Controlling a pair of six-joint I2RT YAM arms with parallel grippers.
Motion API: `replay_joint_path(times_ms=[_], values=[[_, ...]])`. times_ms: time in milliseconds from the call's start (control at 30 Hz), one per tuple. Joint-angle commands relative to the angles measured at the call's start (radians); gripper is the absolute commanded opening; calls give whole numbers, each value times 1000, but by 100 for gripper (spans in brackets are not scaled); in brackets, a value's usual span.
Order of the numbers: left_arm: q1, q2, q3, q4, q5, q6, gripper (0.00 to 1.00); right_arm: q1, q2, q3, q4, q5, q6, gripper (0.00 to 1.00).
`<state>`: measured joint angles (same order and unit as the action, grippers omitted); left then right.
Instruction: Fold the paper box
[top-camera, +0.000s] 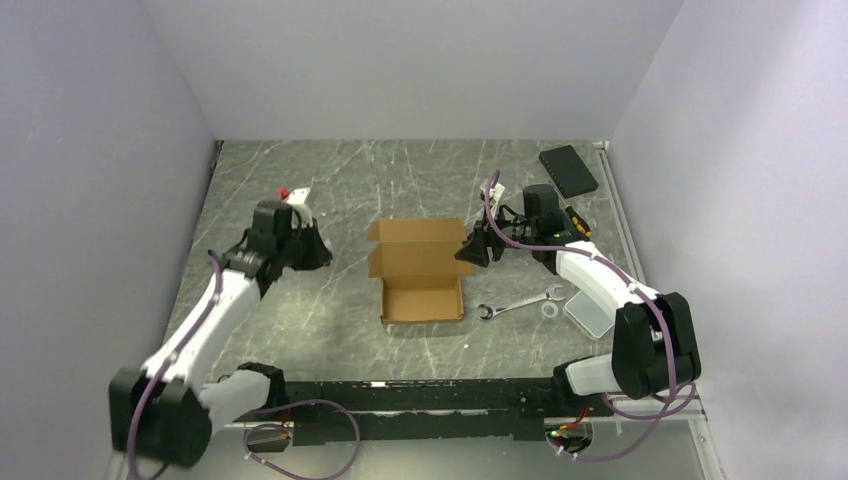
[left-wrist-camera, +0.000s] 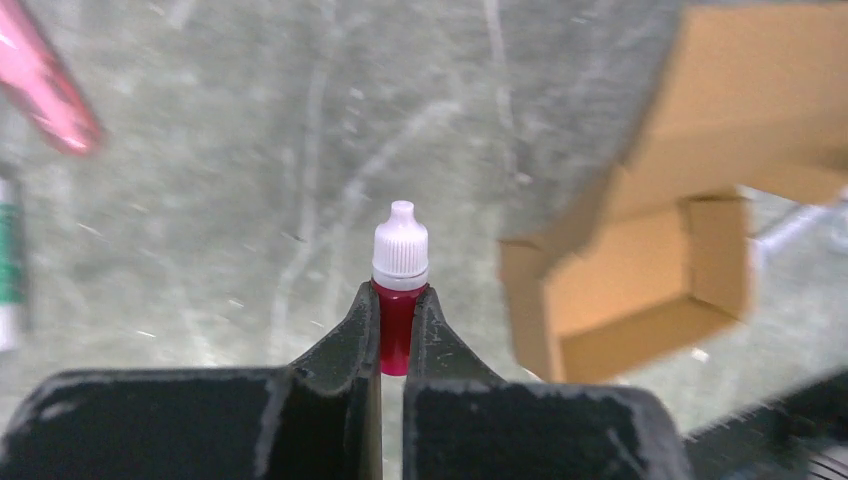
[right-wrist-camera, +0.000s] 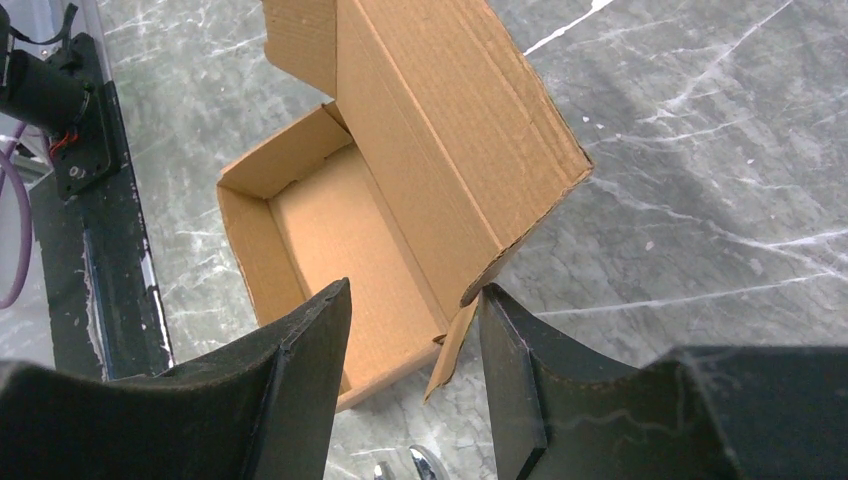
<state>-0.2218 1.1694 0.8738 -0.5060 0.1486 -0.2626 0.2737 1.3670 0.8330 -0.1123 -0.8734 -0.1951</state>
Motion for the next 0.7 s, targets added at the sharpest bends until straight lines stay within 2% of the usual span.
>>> replay_joint_path(times_ms=[0,100,167,267,367,467,667], values=[[-67,-234,-190,168,201,-302,0,2,-18,37,7,-24,-21,53],[-221,-348,-268,293,176,-357,0,2,-17,43,-2,-18,-32,53],[-353,-356,-291,387,132,-354,0,2,-17,43,-3,-16,-34,53],[-511,-269,-266,408,-18,-325,0,0,-16,43,-7,-14,-36,53],[-627,-93,-184,388,-161,-338,0,-1,-16,43,-7,-13,-37,53],[-712,53,-95,336,-324,-349,0,-2,-14,42,-7,-16,-38,53],[-770,226,42,223,-479,-356,2,-4,-11,42,-9,-24,-38,53]])
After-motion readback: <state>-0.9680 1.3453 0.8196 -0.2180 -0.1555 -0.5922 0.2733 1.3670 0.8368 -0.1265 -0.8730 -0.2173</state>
